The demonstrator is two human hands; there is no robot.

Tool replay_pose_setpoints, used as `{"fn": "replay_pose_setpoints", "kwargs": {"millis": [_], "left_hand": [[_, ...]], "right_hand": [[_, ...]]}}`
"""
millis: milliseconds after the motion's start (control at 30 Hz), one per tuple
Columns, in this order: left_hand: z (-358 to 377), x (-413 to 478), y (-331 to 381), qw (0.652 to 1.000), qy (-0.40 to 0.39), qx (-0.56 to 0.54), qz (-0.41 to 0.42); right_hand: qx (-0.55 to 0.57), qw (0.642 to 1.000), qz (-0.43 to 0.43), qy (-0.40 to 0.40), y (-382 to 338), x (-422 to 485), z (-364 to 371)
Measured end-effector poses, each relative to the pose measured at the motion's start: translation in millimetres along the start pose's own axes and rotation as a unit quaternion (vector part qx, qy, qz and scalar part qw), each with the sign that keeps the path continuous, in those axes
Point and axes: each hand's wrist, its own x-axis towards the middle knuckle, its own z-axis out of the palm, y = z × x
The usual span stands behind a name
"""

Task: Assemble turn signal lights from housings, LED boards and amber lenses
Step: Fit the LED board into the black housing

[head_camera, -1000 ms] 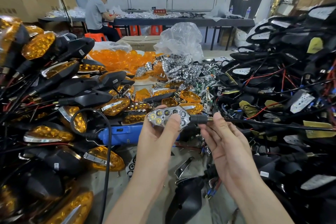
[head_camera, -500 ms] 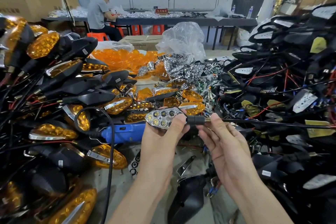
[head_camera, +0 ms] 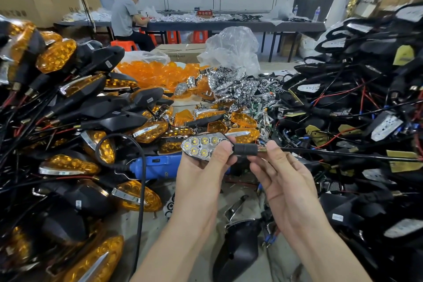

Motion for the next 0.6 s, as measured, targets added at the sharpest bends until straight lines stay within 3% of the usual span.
{"fn": "replay_pose_setpoints", "kwargs": {"millis": [333,500,600], "left_hand": [[3,-4,-3,0.998,-0.034,-0.048,-0.037],[1,0,-8,0.996,0.052,-0.064,-0.047],[-2,3,-9,0.997,0.063,-0.032,-0.034]], "right_hand": [[0.005,1.000,-0.003,-0.003,0,1,-2],[-0.012,1.000,-0.006,-0.005,6,0,-1],[-0.020,1.000,-0.013,-0.015,10,2,-1]]}}
